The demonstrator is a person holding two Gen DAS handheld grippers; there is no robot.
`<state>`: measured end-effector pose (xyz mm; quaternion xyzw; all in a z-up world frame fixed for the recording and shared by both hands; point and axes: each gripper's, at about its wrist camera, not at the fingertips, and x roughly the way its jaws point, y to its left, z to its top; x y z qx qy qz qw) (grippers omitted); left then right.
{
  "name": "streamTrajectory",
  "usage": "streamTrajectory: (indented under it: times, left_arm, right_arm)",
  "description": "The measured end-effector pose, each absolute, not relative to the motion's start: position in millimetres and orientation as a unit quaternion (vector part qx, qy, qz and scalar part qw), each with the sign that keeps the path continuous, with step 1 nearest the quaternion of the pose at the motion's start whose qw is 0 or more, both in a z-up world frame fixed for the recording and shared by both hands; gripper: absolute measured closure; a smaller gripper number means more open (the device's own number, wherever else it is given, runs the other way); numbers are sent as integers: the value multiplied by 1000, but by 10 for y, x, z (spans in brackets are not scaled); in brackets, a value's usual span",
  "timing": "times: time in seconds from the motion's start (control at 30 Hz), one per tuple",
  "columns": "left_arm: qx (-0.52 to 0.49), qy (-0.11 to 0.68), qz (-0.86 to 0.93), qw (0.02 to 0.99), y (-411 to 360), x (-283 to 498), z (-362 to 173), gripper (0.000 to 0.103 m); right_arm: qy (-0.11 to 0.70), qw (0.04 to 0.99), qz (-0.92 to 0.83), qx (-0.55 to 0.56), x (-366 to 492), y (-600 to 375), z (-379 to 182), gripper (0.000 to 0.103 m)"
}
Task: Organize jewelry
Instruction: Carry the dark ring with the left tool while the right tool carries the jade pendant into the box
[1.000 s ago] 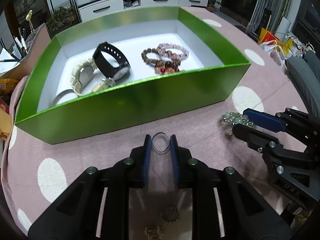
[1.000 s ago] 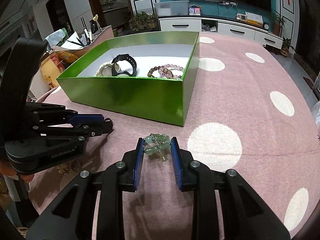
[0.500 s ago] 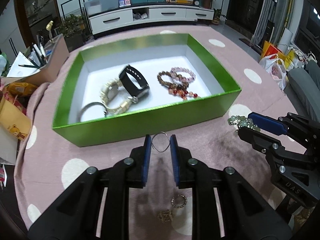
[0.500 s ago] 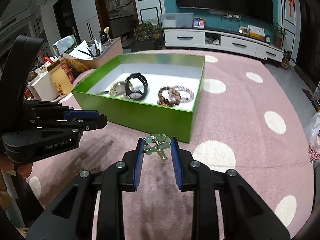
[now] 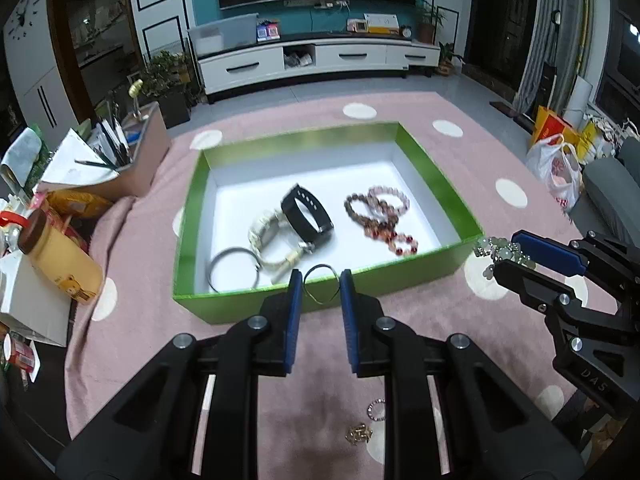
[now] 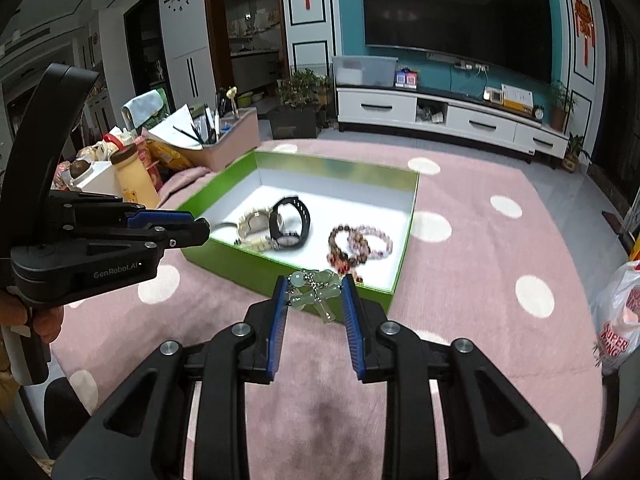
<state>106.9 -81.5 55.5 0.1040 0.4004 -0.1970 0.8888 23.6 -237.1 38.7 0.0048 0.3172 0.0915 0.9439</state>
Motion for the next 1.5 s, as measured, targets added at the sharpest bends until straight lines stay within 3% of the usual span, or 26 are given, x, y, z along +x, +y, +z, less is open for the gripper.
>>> streamTrajectory:
  times: [0.73,1.5]
  left_arm:
    - [95,370,-173,908,-746,1377,926,84]
    - [78,417,-134,895,-713,2172,535,84]
  right_arm:
    - [275,957,93,-19,550,-2274,779,76]
    - [320,943,86,-3,1336,-2292,509,76]
